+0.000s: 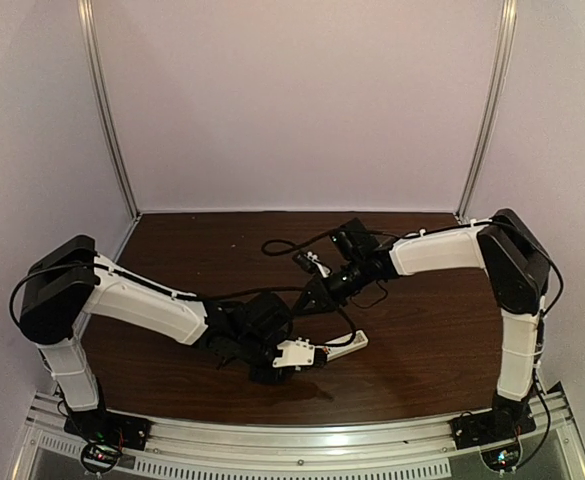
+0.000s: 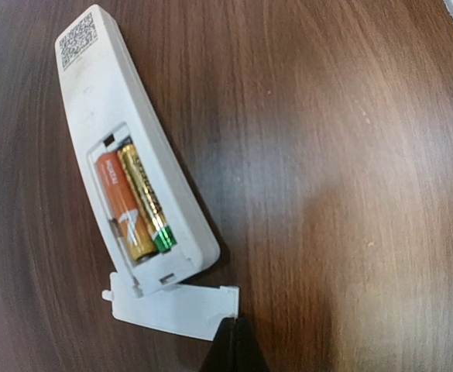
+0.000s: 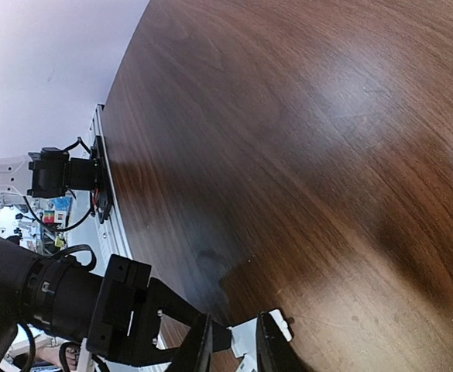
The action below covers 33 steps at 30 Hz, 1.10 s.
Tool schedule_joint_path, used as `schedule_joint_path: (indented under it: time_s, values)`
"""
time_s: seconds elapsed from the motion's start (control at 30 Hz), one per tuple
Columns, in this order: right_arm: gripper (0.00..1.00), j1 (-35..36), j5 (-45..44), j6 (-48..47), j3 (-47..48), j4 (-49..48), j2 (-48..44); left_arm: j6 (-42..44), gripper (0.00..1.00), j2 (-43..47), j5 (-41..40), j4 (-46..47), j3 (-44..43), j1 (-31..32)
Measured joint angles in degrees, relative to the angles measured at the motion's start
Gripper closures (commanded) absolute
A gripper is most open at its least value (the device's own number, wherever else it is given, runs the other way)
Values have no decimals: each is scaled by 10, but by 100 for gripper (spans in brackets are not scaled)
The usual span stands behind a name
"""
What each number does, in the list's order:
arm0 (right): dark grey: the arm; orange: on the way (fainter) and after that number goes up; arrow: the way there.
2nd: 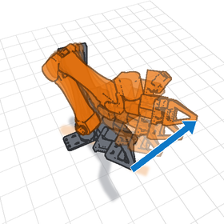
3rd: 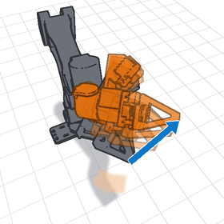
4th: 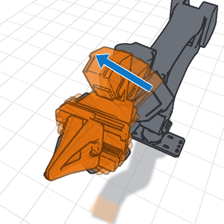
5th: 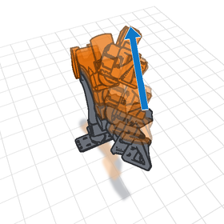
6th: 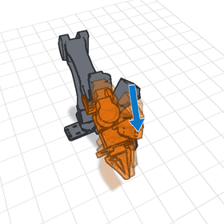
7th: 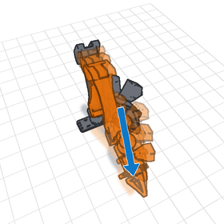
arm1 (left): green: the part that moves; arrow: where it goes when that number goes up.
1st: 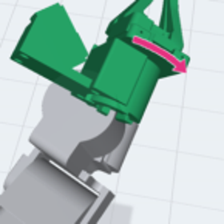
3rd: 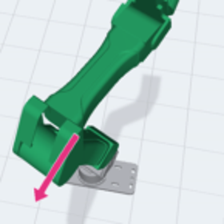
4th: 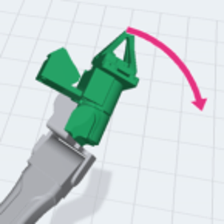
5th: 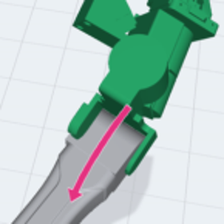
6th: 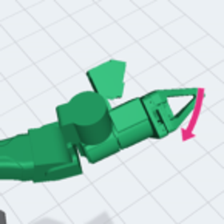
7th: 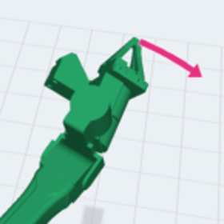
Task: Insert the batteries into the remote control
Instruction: Move the battery cover to the center of the board.
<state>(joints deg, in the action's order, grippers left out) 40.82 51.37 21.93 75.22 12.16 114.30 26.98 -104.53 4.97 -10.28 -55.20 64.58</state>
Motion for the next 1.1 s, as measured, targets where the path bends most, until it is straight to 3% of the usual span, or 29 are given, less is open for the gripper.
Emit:
schedule_joint_path:
  time_s: [0.4, 0.67, 0.8, 0.93, 1.1]
  values:
    - [79, 4, -49, -86, 46, 126, 35, -5, 100, -6, -22, 13, -3, 11]
    - [80, 4, -58, -100, 47, 148, 41, -14, 96, 13, -47, 27, 23, 9]
    - [81, 3, -60, -102, 38, 148, 41, -14, 89, 33, -59, 8, 35, -6]
    - [81, 3, -60, -102, 14, 148, 41, -12, 73, 57, -73, -16, 49, -19]
    - [81, 3, -59, -83, -13, 125, 30, -25, 65, 102, -77, -40, 74, -24]
